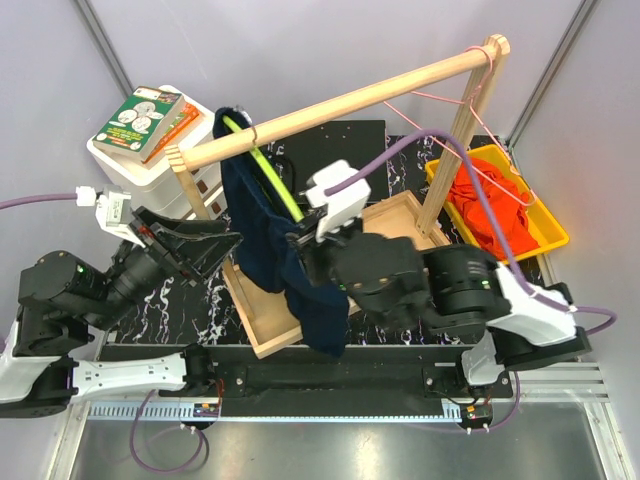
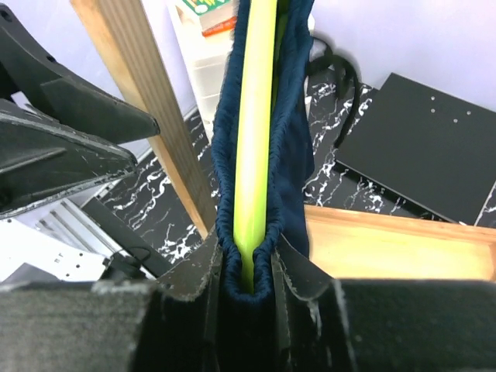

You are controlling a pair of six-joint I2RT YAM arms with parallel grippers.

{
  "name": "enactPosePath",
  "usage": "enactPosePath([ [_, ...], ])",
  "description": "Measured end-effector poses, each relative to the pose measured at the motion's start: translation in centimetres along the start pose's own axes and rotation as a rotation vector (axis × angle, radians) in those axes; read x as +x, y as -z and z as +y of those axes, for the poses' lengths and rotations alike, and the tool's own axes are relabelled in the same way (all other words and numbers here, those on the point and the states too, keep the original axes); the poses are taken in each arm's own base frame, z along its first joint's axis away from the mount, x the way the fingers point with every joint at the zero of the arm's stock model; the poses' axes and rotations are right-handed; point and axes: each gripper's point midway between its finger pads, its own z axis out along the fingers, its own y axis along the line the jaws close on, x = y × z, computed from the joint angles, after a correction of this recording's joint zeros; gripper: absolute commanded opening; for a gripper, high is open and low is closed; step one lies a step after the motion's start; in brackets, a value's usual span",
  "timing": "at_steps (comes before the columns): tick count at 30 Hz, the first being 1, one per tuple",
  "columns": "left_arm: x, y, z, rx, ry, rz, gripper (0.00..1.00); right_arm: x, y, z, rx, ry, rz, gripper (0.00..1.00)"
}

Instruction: Remove the shorts from the hanger

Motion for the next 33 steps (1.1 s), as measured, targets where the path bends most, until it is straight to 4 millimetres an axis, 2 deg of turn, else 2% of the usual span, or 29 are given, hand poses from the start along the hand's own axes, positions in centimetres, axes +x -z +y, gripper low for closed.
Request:
enactPosePath([
  [6, 0.4, -0.9, -1.0, 0.030, 0.000, 0.014, 0.57, 0.7, 2.2, -2.6, -0.044, -0.027, -0.001, 0.00],
  [8, 0.5, -1.1, -1.4, 0.044, 0.002, 0.017, 0.57, 1.7, 3.1, -3.7, -0.064, -0.042, -0.001, 0.00],
  [13, 0.9, -2.2, -2.5, 0.071, -0.006, 0.028, 0.57, 5.5, 5.7, -7.4, -0.124, -0.086, 0.009, 0.00],
  [19, 2.2, -5.1, -3.8, 0.068, -0.062, 0.074, 0.60, 8.2, 8.1, -10.6, -0.166, -0.163, 0.005, 0.00],
  [23, 3.5, -8.4, -4.3, 0.023, -0.146, 0.112, 0.60, 9.1, 8.4, -11.3, -0.162, -0.209, 0.009, 0.00],
  [29, 6.1, -13.7, -4.4, -0.055, -0.249, 0.175, 0.57, 11.6, 7.5, -10.4, -0.145, -0.214, 0.061, 0.00],
  [33, 8.1, -15.5, -3.9, -0.074, -0.290, 0.221, 0.55, 12.9, 7.1, -9.7, -0.145, -0.211, 0.092, 0.00],
])
